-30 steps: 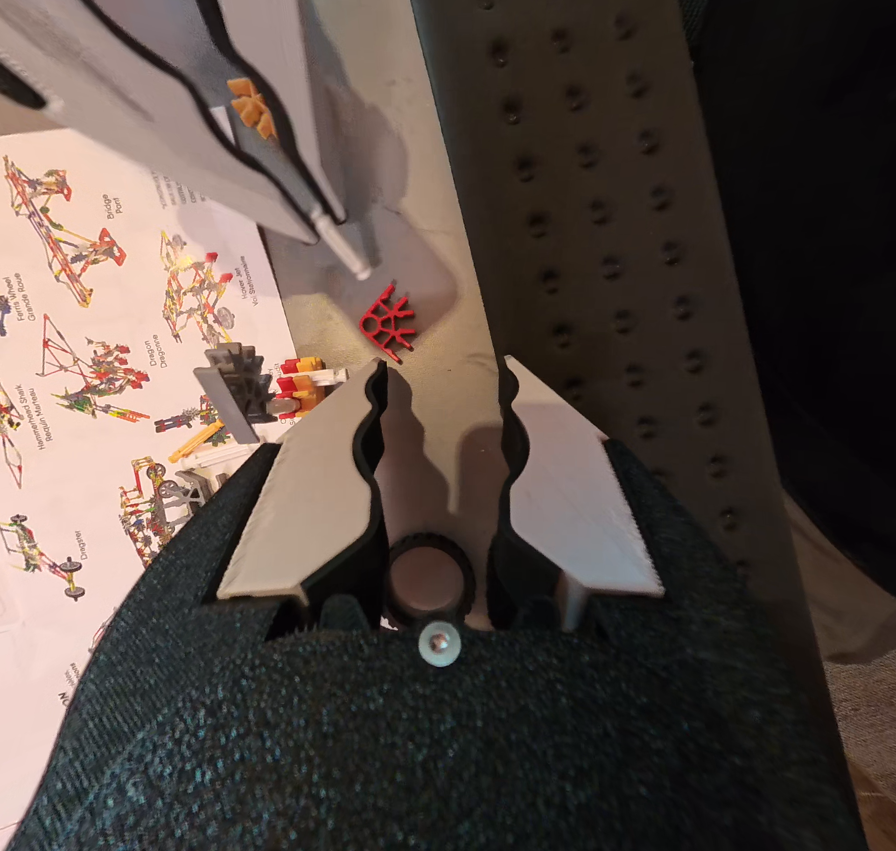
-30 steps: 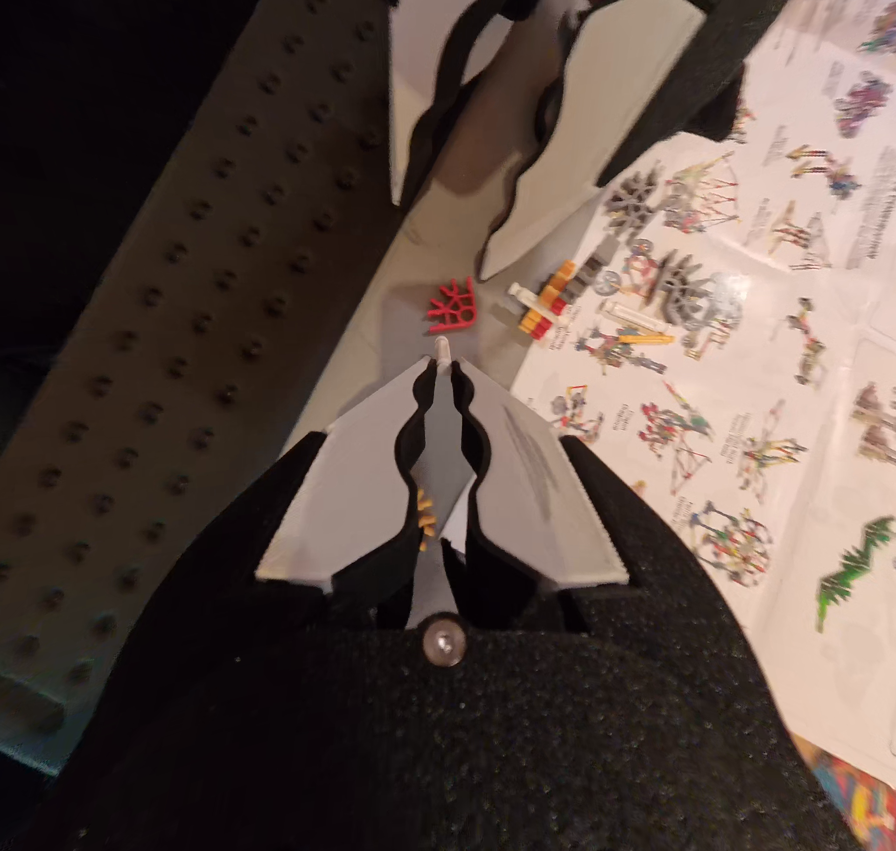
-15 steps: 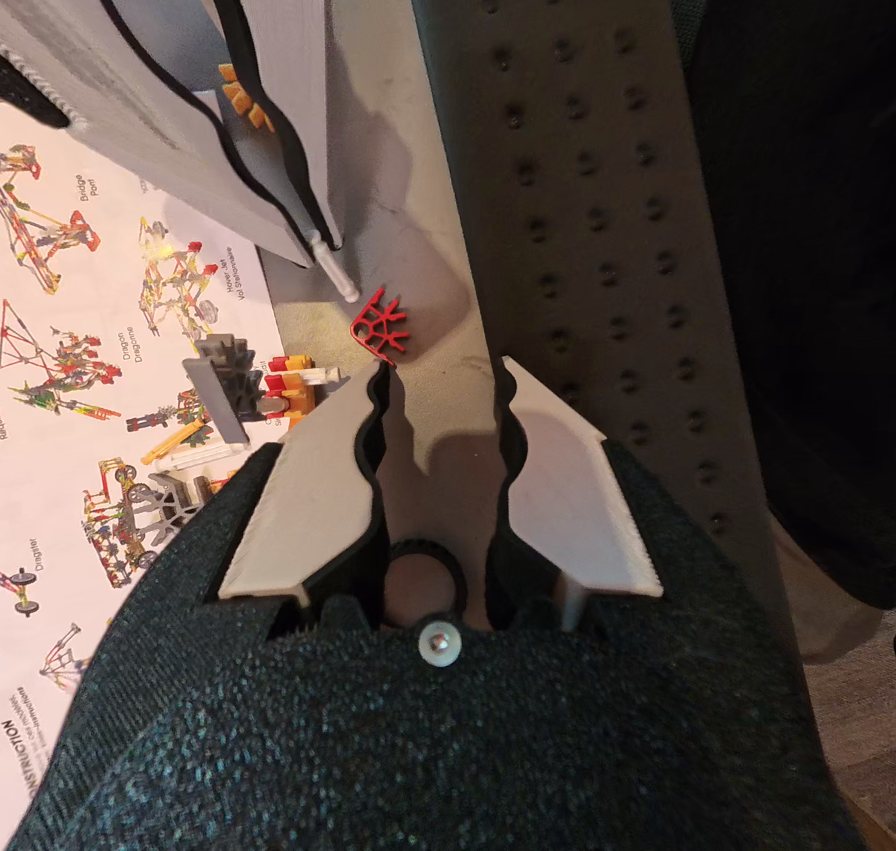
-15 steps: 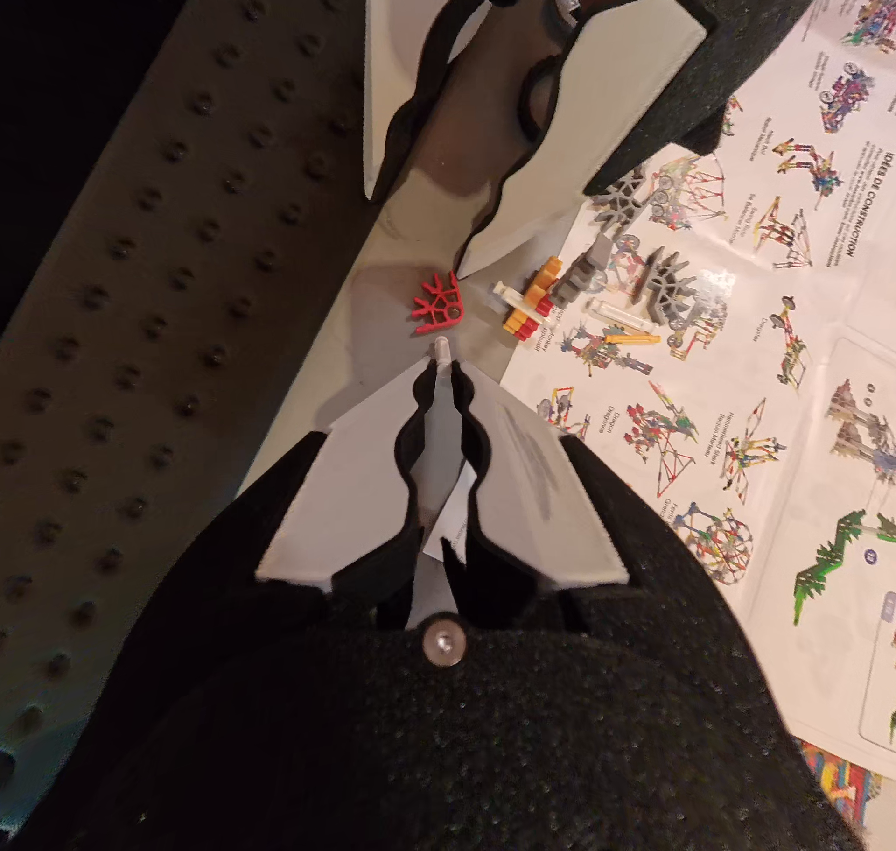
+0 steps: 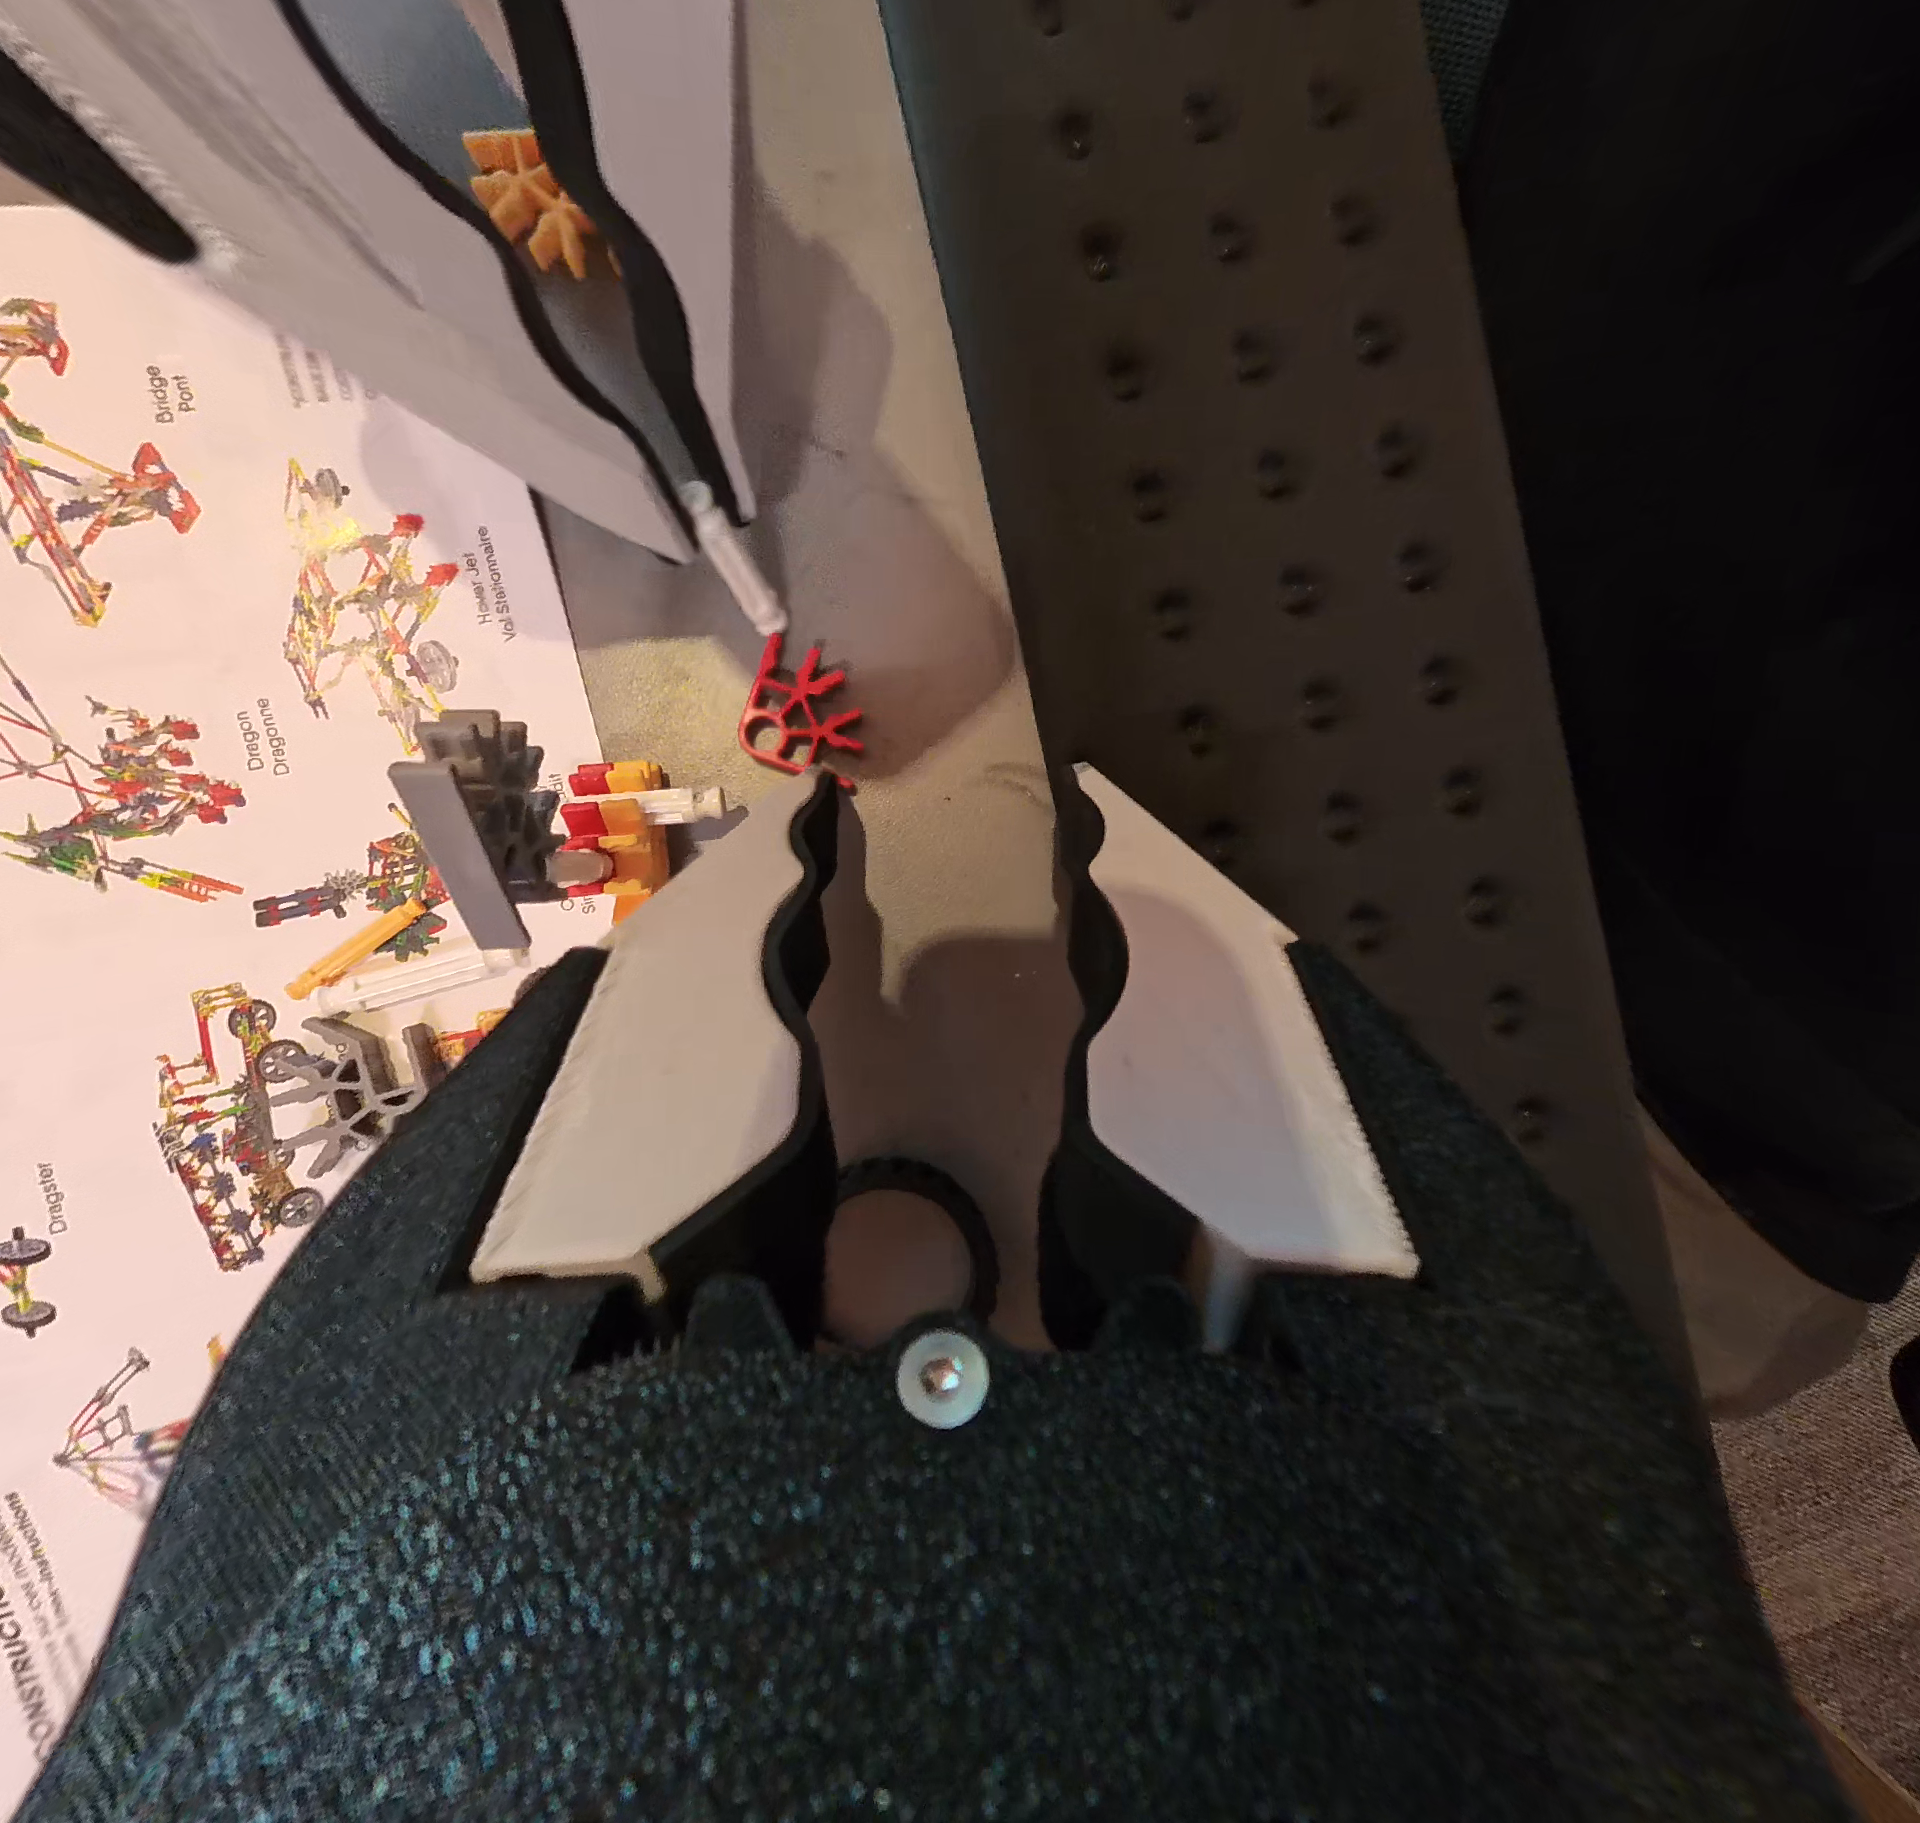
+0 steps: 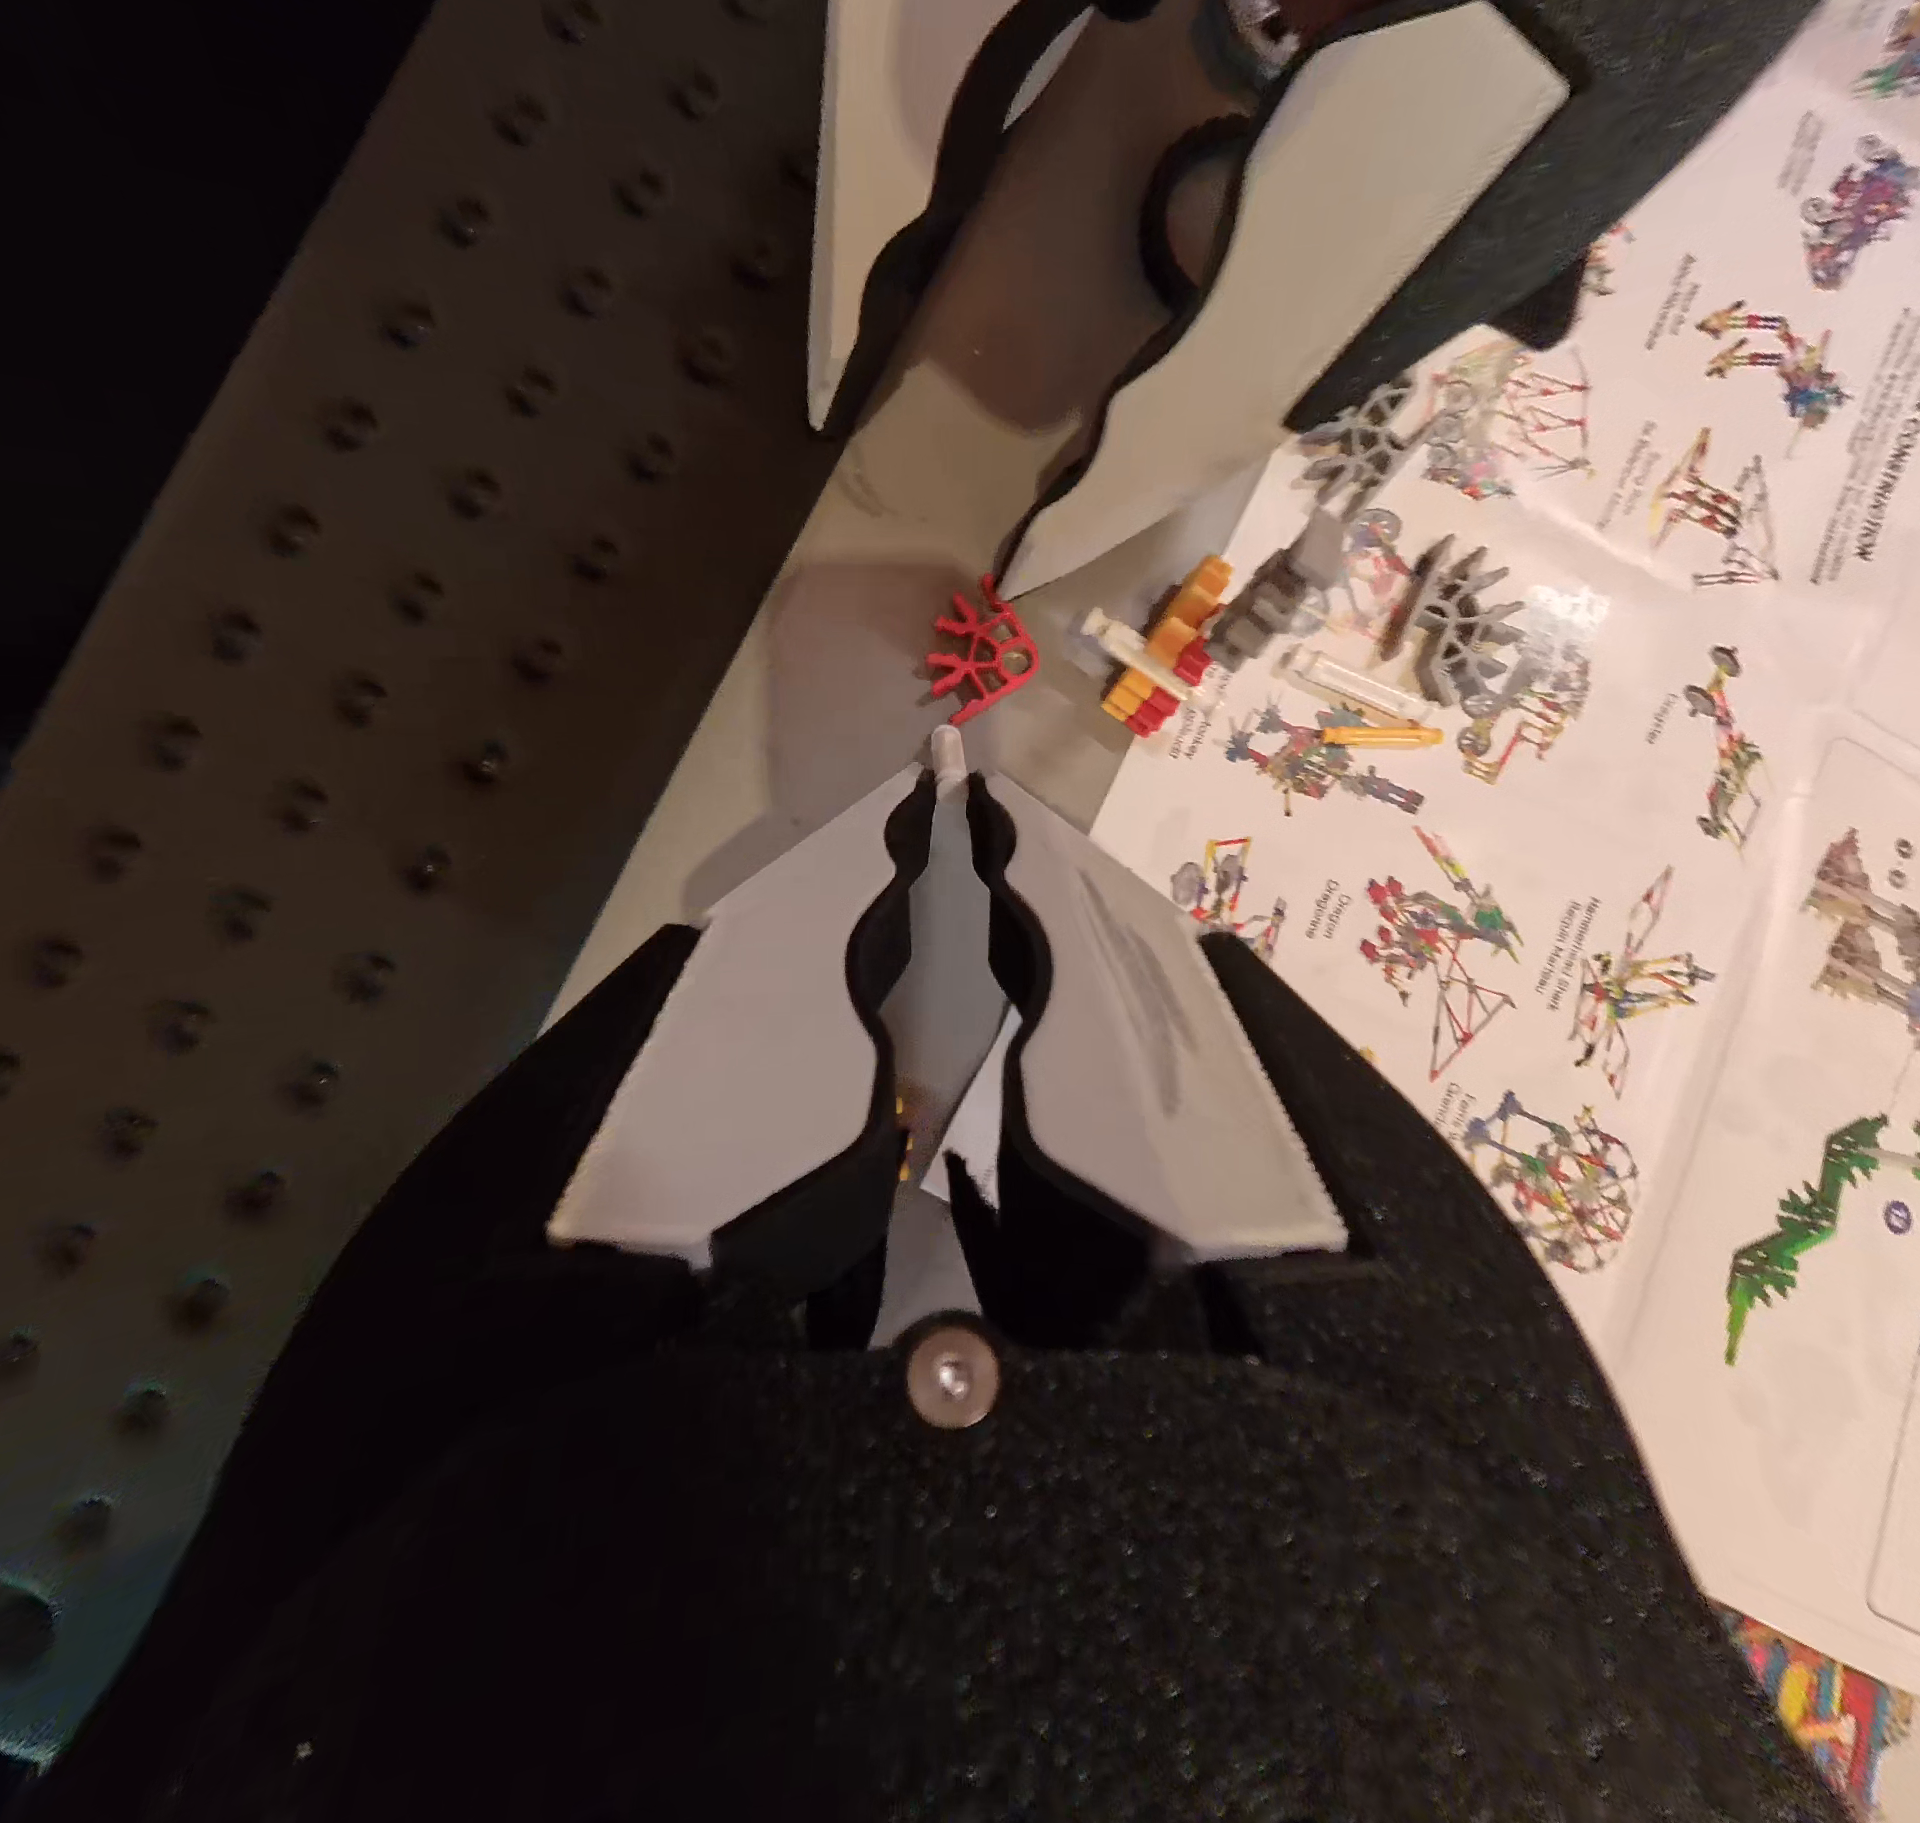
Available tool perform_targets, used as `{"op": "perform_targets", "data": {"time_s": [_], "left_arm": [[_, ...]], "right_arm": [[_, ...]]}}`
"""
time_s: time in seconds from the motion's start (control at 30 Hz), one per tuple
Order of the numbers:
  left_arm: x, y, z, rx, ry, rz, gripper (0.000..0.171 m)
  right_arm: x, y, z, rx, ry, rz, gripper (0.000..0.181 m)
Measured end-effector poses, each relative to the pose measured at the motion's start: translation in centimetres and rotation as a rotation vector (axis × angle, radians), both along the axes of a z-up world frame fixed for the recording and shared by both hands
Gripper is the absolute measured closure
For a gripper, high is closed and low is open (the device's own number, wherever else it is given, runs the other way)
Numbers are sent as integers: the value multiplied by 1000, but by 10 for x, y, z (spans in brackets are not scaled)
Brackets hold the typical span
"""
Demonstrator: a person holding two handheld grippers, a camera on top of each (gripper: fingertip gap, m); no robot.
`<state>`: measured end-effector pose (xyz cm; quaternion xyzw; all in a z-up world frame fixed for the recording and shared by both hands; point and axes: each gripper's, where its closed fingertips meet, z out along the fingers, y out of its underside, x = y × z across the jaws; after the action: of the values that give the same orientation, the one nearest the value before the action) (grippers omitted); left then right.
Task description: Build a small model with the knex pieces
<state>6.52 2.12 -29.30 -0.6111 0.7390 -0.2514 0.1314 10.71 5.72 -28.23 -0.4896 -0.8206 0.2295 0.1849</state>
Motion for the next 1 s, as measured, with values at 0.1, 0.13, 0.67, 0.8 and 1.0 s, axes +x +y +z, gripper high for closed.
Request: {"op": "perform_targets", "data": {"time_s": [0.1, 0.13, 0.67, 0.8, 1.0], "left_arm": [[1, -1, 0, -19, -8, 1, 131], [1, -2, 0, -24, -11, 0, 131], [0, -3, 0, -49, -24, -6, 134], [0, -3, 0, -46, -25, -7, 134], [0, -2, 0, -36, -26, -9, 133]], "right_arm": [[-5, 8, 4, 21, 28, -35, 176], [-5, 9, 4, 21, 29, -39, 176], [-13, 9, 6, -34, 72, -78, 176], [-12, 8, 1, -21, 54, -71, 175], [-10, 7, -4, -4, 30, -59, 175]]}}
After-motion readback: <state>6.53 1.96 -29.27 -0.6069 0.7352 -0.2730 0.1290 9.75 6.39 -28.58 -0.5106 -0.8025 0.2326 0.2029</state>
